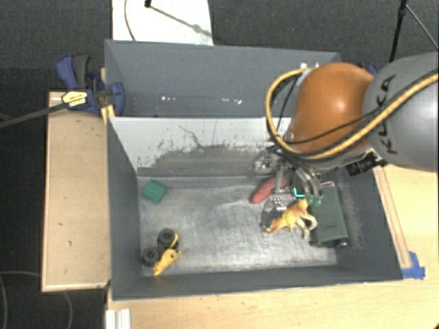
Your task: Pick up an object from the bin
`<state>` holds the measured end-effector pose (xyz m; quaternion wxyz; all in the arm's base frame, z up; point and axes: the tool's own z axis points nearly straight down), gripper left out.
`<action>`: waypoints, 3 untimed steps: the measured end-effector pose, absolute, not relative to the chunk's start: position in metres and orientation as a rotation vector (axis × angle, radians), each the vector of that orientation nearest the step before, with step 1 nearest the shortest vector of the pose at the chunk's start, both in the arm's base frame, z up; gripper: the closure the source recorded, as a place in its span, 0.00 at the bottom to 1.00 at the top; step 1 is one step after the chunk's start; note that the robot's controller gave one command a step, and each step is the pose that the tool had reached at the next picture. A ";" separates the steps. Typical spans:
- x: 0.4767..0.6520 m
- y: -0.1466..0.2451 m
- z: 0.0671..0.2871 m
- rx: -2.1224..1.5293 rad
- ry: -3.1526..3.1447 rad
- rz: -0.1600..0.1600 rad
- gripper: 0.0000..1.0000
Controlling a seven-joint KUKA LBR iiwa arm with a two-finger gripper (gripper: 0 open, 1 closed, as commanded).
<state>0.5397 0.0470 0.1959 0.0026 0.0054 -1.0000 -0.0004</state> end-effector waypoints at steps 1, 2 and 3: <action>0.541 0.047 0.200 0.015 -3.145 -0.002 0.00; 0.537 0.008 0.145 0.217 -3.140 0.000 0.00; 0.537 -0.058 0.151 0.248 -3.135 0.002 0.00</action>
Offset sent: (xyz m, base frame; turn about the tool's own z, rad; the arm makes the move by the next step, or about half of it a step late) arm -0.0116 -0.0911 -0.1259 -0.3029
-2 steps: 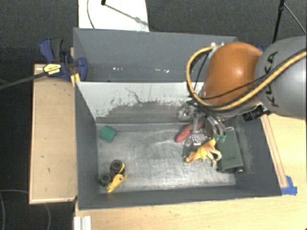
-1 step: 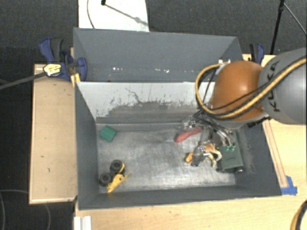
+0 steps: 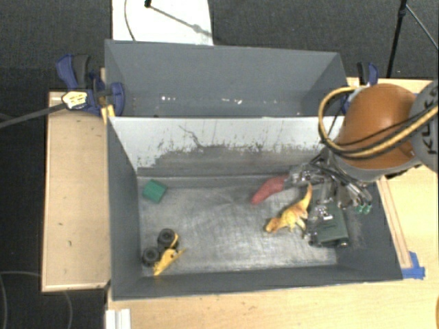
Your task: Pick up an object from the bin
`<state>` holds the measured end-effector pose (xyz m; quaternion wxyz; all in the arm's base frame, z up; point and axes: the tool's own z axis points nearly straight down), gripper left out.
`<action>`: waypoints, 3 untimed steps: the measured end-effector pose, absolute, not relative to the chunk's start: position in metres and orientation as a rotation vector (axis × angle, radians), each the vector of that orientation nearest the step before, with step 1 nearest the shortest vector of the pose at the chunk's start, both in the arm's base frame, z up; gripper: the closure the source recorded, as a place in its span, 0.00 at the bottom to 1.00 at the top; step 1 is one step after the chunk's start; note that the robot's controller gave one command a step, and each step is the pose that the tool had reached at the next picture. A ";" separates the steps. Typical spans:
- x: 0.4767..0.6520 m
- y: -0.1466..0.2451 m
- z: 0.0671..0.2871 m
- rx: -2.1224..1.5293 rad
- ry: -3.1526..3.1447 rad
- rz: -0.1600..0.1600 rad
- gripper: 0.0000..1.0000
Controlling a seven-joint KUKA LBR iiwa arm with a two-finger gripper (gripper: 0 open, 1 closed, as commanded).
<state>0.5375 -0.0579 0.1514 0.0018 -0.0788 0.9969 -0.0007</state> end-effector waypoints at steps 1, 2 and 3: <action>0.550 -0.069 0.142 -0.490 3.097 -0.001 0.00; 0.552 -0.065 0.080 -0.620 3.073 -0.002 0.00; 0.548 -0.070 0.071 -0.836 3.008 -0.006 1.00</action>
Offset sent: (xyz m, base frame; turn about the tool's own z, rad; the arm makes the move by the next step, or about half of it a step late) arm 0.0126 -0.0050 -0.0814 -0.2488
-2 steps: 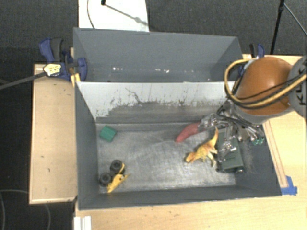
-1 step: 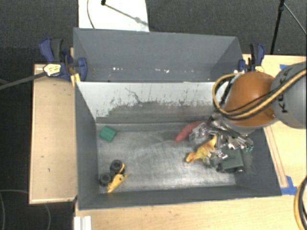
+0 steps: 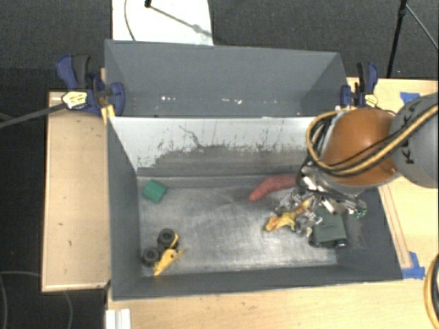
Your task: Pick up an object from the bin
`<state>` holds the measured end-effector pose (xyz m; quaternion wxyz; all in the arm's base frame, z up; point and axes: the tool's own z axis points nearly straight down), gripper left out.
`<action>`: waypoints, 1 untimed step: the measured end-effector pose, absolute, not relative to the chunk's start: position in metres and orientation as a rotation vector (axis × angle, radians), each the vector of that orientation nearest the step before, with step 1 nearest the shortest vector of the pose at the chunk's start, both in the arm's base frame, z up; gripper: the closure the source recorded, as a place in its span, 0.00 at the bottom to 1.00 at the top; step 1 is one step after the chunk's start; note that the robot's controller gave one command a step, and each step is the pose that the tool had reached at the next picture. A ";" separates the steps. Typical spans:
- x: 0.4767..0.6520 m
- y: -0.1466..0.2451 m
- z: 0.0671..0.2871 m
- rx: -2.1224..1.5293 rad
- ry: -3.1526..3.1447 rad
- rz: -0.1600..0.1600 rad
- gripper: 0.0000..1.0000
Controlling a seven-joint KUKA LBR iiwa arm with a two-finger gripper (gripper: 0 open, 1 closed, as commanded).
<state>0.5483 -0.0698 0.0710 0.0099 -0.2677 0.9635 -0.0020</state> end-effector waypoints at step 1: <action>0.545 -0.071 0.073 -0.859 3.008 -0.004 1.00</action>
Offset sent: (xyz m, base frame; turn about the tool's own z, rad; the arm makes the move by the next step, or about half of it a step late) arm 0.0001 0.0001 0.0380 0.0001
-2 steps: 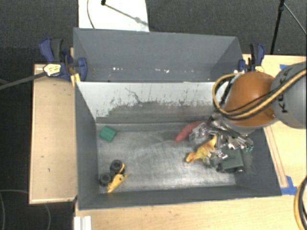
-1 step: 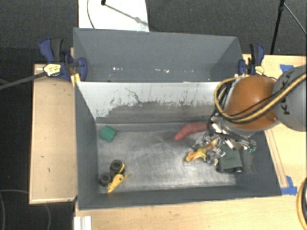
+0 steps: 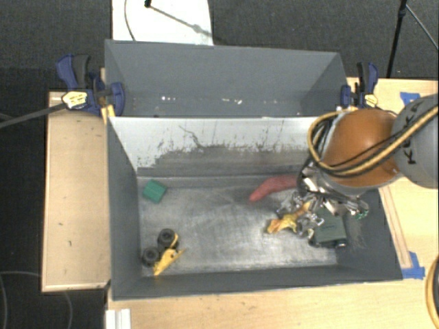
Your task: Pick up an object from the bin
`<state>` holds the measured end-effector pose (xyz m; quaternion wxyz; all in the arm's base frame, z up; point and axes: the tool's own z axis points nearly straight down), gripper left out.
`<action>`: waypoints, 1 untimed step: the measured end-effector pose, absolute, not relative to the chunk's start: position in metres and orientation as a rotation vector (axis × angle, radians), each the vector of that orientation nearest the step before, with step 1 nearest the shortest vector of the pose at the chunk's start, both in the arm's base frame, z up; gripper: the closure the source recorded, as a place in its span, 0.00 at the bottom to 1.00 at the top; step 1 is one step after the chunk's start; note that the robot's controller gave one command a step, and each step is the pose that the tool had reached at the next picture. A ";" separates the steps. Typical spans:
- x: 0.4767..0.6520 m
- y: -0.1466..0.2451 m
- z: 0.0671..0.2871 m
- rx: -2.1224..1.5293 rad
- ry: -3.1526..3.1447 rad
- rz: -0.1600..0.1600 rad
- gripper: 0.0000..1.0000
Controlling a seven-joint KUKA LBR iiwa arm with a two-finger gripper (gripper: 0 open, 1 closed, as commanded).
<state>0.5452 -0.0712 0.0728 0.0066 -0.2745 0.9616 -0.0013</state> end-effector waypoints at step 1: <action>0.544 -0.071 0.075 -0.859 3.017 -0.001 1.00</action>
Offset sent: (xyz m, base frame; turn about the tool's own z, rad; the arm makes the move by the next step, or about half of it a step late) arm 0.0001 -0.0002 0.0809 0.0000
